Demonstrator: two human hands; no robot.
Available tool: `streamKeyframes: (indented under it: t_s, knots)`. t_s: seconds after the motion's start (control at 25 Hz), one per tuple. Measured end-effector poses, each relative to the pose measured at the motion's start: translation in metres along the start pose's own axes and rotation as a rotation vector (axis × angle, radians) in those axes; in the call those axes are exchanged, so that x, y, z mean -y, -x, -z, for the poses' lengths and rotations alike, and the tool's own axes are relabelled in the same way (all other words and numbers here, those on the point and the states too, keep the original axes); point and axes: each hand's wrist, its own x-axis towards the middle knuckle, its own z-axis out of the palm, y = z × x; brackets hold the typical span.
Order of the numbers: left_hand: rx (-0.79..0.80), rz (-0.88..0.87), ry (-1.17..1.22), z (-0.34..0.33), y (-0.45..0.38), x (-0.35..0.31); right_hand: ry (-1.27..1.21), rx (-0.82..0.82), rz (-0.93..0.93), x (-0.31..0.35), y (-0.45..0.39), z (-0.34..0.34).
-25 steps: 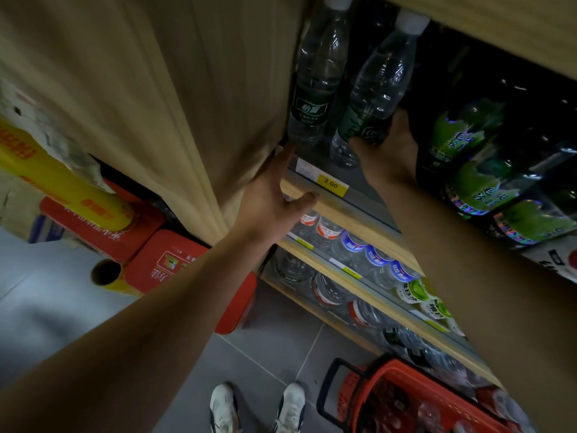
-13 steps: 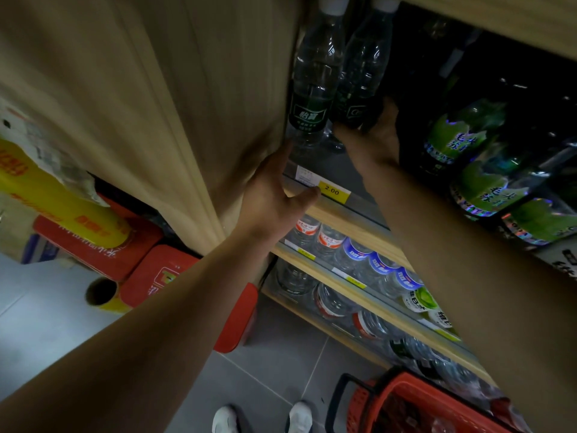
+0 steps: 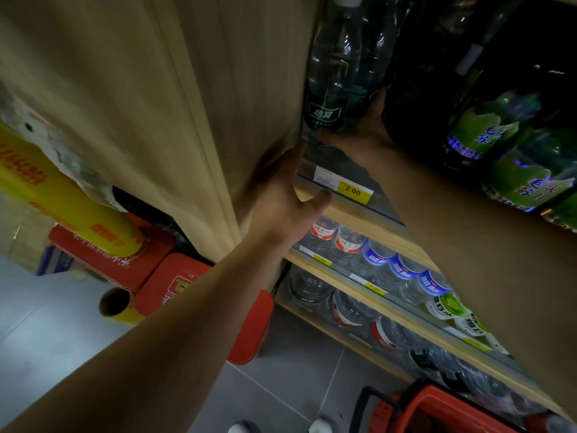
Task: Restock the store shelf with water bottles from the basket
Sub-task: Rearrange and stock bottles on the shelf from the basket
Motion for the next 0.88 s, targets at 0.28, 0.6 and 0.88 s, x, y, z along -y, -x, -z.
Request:
streamKeyframes:
  t_s: [0.28, 0.6, 0.88]
  knots:
    - [-0.040, -0.060, -0.008, 0.003, -0.001, -0.002, -0.054, 0.126, -0.022, 0.013, 0.001, -0.002]
    - [-0.023, -0.060, -0.002, 0.013, 0.010, -0.003, 0.769, -0.234, 0.640, 0.029, 0.066, 0.028]
    - [-0.024, -0.070, 0.005, 0.010, 0.007, 0.002, 1.001, -0.260, 0.523, 0.035, 0.041, 0.004]
